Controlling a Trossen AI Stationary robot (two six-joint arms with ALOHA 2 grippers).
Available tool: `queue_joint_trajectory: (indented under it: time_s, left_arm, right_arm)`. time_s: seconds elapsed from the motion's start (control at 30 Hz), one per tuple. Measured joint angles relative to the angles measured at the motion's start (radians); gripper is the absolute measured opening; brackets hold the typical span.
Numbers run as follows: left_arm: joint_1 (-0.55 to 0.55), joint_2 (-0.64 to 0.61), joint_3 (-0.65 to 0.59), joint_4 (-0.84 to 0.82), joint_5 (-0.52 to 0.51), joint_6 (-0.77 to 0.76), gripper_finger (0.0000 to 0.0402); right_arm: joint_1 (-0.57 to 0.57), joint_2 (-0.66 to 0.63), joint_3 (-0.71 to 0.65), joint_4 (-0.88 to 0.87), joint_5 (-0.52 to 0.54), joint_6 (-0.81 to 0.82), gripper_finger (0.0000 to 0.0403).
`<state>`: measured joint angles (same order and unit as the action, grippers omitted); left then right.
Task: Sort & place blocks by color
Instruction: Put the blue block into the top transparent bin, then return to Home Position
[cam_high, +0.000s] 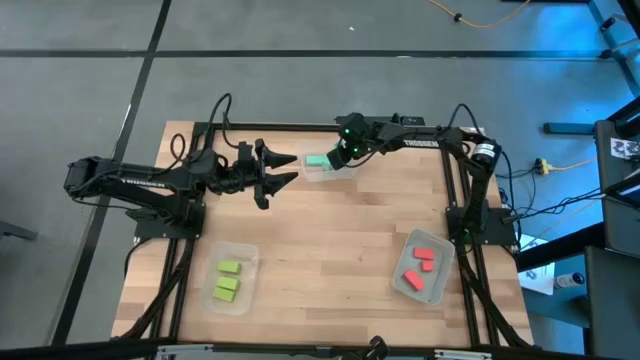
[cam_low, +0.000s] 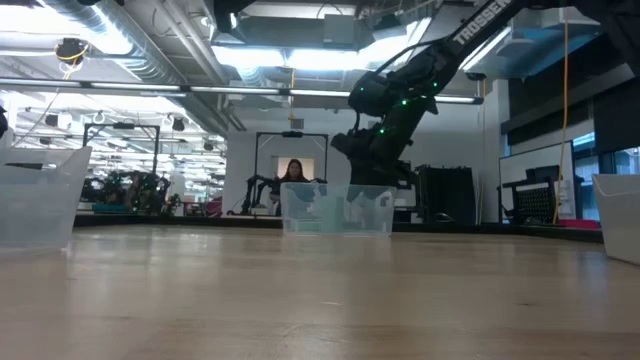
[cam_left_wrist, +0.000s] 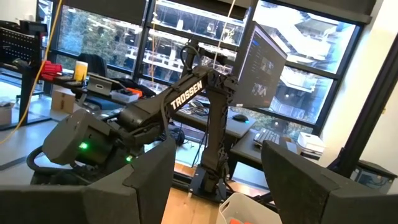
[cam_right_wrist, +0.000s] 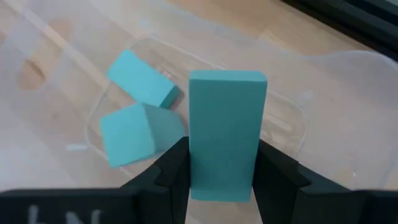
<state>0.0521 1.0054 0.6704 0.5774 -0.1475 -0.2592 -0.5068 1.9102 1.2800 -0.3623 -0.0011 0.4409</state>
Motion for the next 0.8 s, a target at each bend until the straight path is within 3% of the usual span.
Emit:
queue_joint_trajectory:
  time_s: [0.43,0.67,0.8]
  left_arm:
    - [0.0,0.0,0.0,0.0,-0.001,0.0,0.023]
    - [0.0,0.0,0.0,0.0,-0.001,0.001,0.023]
    - [0.0,0.0,0.0,0.0,-0.001,0.005,0.023]
  right_arm:
    - [0.0,0.002,0.0,0.0,0.009,0.001,0.0135]
    - [0.0,-0.001,0.0,-0.001,0.034,0.025,0.0281]
    - [0.0,-0.019,-0.001,-0.005,0.036,0.028,0.032]
